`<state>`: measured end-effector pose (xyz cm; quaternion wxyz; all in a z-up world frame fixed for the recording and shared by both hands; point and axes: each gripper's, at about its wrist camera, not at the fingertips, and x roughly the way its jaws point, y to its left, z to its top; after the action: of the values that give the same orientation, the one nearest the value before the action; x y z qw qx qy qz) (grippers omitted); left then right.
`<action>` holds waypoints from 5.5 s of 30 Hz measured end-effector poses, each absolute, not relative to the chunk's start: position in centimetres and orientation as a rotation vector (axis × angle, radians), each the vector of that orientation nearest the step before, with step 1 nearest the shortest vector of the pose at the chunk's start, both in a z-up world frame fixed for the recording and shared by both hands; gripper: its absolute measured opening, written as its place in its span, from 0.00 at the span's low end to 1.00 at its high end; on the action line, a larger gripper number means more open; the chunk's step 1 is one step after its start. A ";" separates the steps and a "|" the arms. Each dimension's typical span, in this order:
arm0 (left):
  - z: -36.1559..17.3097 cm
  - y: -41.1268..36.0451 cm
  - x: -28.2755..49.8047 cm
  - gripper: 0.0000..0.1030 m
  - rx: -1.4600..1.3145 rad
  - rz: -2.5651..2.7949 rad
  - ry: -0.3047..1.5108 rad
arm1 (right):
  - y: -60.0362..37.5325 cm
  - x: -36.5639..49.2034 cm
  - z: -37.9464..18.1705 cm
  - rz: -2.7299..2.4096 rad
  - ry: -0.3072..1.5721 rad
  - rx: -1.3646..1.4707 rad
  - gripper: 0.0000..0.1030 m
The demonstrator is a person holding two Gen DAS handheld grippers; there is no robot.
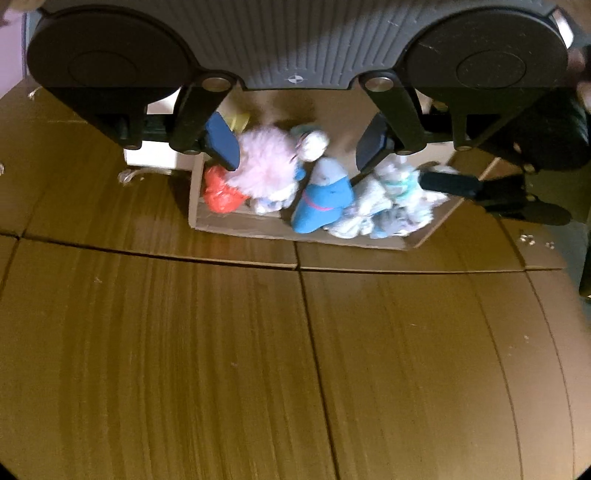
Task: Organize objects
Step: 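Open both tools and withdraw them from the box, then grasp blue-and-grey sock with right tool while left tool grasps purple-dotted white bundle, then carry both items into the box and lower them in front of the others, then open both tools and withdraw them toward the remaining pile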
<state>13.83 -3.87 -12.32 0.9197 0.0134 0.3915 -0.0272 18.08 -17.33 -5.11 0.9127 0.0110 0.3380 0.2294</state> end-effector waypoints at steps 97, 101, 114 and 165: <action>-12.2 2.4 8.1 0.32 0.092 -0.011 0.720 | -14.4 10.9 -3.3 0.658 0.515 -0.053 0.53; -14.1 3.2 10.6 0.33 0.110 -0.029 0.794 | -11.7 14.7 -4.4 0.710 0.581 -0.055 0.53; -18.1 4.3 12.6 0.33 0.169 -0.064 0.919 | -5.6 20.5 -10.4 0.771 0.744 -0.138 0.53; -15.0 3.8 4.9 0.76 0.107 0.057 0.839 | -5.5 16.7 -7.6 0.801 0.729 -0.145 0.61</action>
<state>4.87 3.82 -15.01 0.9116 0.0519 0.4069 0.0278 16.71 -5.54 -7.62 0.8544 -0.0691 0.3466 0.3809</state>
